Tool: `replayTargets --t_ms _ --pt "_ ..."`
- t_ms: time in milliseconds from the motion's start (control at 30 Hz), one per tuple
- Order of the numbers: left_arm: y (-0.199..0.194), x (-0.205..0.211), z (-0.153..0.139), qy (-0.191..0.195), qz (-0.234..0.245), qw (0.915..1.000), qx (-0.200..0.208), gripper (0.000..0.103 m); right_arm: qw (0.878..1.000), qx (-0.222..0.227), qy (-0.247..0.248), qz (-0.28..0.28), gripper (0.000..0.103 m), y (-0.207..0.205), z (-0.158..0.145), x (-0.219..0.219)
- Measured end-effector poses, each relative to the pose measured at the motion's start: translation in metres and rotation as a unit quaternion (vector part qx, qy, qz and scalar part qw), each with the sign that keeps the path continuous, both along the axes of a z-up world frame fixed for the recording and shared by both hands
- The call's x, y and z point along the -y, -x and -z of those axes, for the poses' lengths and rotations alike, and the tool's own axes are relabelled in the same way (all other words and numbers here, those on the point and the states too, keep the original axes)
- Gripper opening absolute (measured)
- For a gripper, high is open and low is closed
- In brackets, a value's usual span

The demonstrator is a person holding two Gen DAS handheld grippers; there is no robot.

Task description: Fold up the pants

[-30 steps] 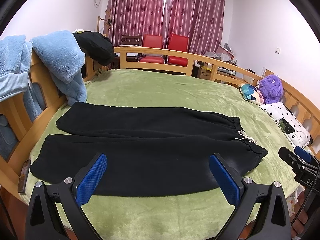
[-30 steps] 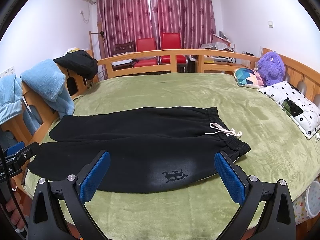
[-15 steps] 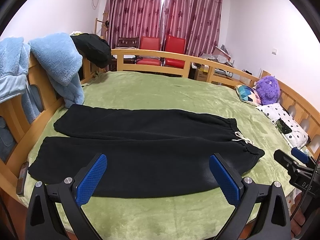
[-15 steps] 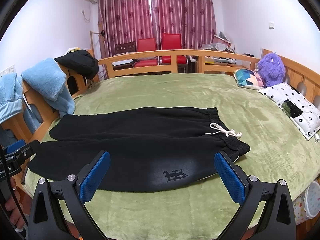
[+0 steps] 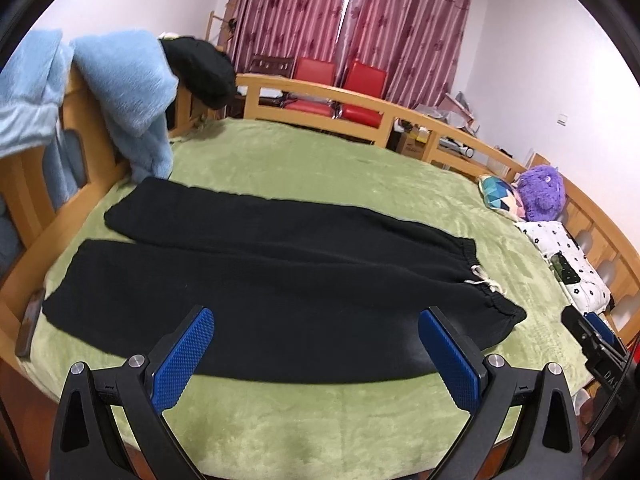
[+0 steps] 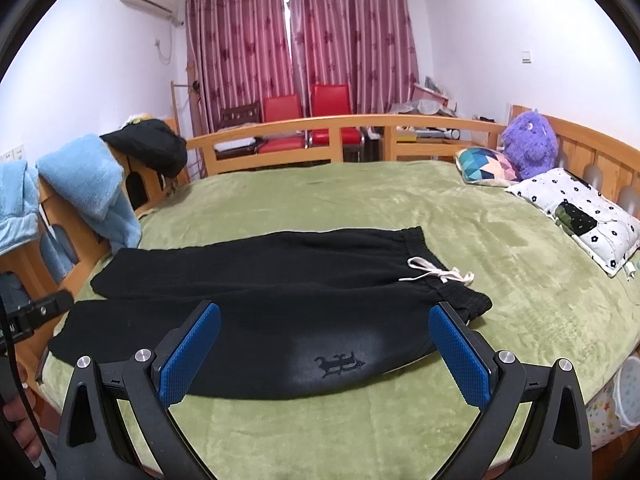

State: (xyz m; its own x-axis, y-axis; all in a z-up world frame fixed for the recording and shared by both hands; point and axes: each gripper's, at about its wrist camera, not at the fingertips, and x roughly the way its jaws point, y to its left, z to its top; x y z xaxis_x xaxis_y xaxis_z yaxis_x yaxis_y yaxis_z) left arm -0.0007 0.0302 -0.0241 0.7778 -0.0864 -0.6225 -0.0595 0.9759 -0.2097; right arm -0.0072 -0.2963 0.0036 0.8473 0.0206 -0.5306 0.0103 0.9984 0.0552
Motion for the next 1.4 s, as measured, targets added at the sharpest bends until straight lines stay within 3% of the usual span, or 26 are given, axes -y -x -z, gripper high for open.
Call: replayTargets --t_ms 200,300,400,567,800,933,1100,1267,1400 --pt "-0.011 -0.029 0.035 -0.025 -0.038 0.9981 -0.042 0.1 0.998 -0.058 0.02 -0.007 0.102 -0.019 0.048 0.021" --pt "-0.021 -0.046 0.05 -0.03 -0.07 0.995 -0.065 0.089 0.995 -0.093 0.034 -0.001 0.102 -0.034 0.071 0.033" --pt "-0.03 -0.061 0.065 -0.014 -0.089 0.9922 -0.086 0.085 0.993 -0.122 0.003 -0.005 0.097 -0.049 0.091 0.052" --pt "-0.039 -0.075 0.082 -0.042 -0.101 0.9879 -0.11 0.078 0.99 -0.134 -0.04 0.003 0.093 -0.064 0.114 0.072" --pt "-0.038 -0.132 0.121 -0.012 -0.11 0.9854 -0.129 0.075 0.986 -0.153 -0.057 0.038 0.092 -0.081 0.142 0.094" --pt "-0.045 -0.175 0.157 0.034 -0.137 0.9756 -0.168 0.075 0.979 -0.174 -0.062 0.082 0.093 -0.092 0.157 0.116" --pt "-0.053 -0.215 0.194 0.116 -0.165 0.9619 -0.185 0.075 0.96 -0.21 -0.138 0.12 0.093 -0.102 0.185 0.146" --pt "-0.06 -0.233 0.206 0.144 -0.169 0.9598 -0.172 0.075 0.952 -0.214 -0.174 0.135 0.093 -0.109 0.201 0.153" --pt "-0.068 -0.245 0.208 0.178 -0.183 0.9522 -0.167 0.075 0.949 -0.218 -0.181 0.135 0.093 -0.122 0.206 0.155"
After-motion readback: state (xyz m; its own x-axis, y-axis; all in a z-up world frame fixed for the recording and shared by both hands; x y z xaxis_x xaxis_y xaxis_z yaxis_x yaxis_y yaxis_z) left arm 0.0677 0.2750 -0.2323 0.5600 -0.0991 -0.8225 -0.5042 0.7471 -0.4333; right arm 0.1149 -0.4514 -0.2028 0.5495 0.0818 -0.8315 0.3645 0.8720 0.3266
